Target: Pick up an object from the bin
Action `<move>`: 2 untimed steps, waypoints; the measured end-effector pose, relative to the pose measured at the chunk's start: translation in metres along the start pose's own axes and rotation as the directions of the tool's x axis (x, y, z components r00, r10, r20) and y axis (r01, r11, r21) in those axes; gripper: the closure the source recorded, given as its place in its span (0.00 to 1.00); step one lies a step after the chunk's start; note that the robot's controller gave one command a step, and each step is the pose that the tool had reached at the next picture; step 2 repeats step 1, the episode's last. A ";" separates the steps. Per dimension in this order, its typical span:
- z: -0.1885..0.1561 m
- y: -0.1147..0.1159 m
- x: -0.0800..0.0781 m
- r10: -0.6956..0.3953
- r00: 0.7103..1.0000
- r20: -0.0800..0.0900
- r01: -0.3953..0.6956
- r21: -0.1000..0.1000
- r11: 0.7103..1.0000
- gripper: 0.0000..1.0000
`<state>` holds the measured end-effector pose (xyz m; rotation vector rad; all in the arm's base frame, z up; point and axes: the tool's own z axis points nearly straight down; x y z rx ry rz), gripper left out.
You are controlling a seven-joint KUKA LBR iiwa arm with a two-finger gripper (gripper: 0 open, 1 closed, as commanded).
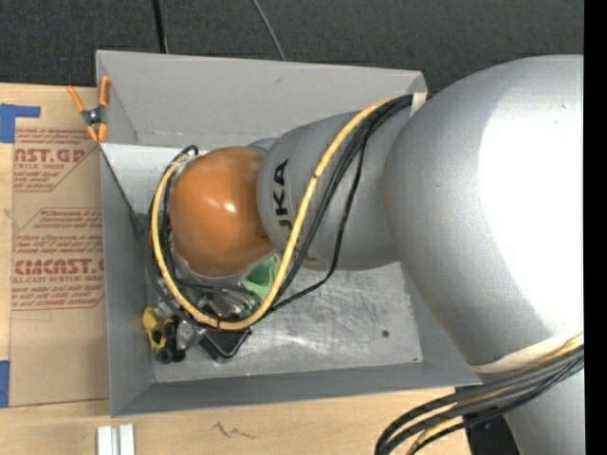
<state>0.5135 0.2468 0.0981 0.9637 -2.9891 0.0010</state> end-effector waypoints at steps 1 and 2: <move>-0.125 -0.004 0.012 -0.001 1.000 0.004 0.001 -0.002 1.000 1.00; -0.125 -0.004 0.012 -0.001 1.000 0.004 0.001 -0.002 1.000 1.00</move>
Offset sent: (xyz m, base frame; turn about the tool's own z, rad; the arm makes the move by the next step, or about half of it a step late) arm 0.0000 0.0000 0.0000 0.0000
